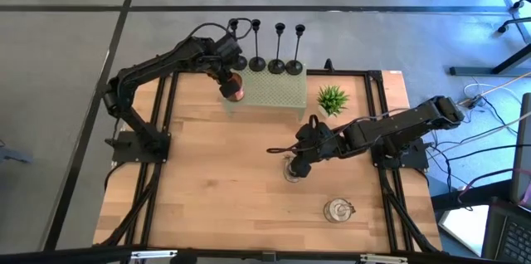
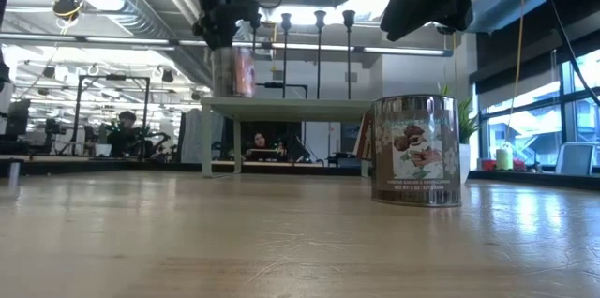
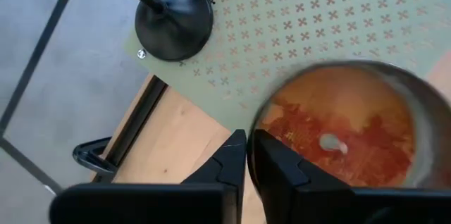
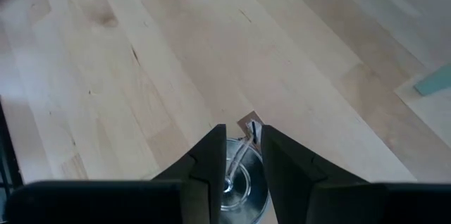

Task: Pick & Place candle stick holders
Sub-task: Put the top left candle on the shelf, then put the top candle on the shelf aligned with the other candle

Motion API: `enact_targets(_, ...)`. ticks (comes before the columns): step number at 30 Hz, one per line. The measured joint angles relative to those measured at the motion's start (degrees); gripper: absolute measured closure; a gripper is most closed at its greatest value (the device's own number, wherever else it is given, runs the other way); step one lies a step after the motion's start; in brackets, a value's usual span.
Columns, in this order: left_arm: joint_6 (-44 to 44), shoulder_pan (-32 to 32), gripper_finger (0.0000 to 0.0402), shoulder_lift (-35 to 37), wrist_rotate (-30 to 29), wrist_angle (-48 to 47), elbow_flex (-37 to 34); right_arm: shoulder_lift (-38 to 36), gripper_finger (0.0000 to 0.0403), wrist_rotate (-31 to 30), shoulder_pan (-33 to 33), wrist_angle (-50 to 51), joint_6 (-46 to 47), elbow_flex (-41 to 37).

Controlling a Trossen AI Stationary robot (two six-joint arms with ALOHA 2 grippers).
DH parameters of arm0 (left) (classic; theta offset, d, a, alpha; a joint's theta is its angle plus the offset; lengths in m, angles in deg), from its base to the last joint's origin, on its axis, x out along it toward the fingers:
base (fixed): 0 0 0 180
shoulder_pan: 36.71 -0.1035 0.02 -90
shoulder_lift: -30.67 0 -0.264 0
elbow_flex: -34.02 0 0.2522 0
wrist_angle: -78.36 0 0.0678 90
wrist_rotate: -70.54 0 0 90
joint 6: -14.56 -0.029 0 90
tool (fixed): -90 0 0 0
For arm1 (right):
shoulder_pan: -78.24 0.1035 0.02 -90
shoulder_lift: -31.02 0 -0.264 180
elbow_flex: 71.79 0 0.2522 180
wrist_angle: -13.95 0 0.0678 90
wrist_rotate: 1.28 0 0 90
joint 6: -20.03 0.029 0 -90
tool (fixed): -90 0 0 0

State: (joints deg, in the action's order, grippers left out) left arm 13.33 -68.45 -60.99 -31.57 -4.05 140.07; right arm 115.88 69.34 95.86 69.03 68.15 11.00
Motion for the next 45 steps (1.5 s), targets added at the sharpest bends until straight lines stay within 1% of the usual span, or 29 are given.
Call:
enact_targets(8, -0.02, 0.02, 0.0332, 0.02, -0.47, 0.96, 0.00, 0.00, 0.0309, 0.00, 0.00, -0.15, 0.02, 0.00)
enact_targets(10, -0.04, 0.02, 0.0326, 0.02, -1.42, 1.77, 0.00, 0.00, 0.0309, 0.00, 0.00, -0.13, 0.00, 0.00)
enact_targets(14, -0.53, 0.15, 0.0323, 0.05, -3.86, 3.71, 0.00, 0.00, 0.0309, 0.00, 0.00, -0.13, 0.00, 0.00)
enact_targets(18, -3.77, 0.29, 0.0322, 0.93, -3.47, 4.48, 0.00, 0.00, 0.0309, 0.00, 0.00, -0.13, 0.00, 0.00)
enact_targets(22, -3.56, 0.86, 0.0324, 2.80, -3.38, 4.40, 0.00, 0.00, 0.0309, 0.02, 0.00, -0.11, 0.02, 0.00)
enact_targets(26, -2.20, 2.26, 0.0325, 6.35, -3.36, 4.38, 0.00, 0.00, 0.0309, 0.00, 0.00, -0.24, 0.02, 0.00)
enact_targets(31, -1.60, 6.62, 0.0327, 13.29, -2.77, 4.21, 0.00, 0.00, 0.0309, 0.00, 0.00, -0.37, -0.43, 0.00)
enact_targets(36, -1.92, 13.22, 0.0333, 20.15, -2.11, 4.23, 0.00, 0.00, 0.0310, 0.41, -1.05, -0.39, -5.01, 0.00)
enact_targets(41, -1.64, 19.37, 0.0338, 24.55, -2.11, 6.45, -1.99, 0.00, 0.0310, 10.12, -3.94, -0.20, -5.96, 0.00)
enact_targets(45, -1.13, 23.56, 0.0338, 26.40, -2.11, 9.86, -6.32, 0.00, 0.0310, 12.27, -4.18, 2.85, -10.23, 0.00)
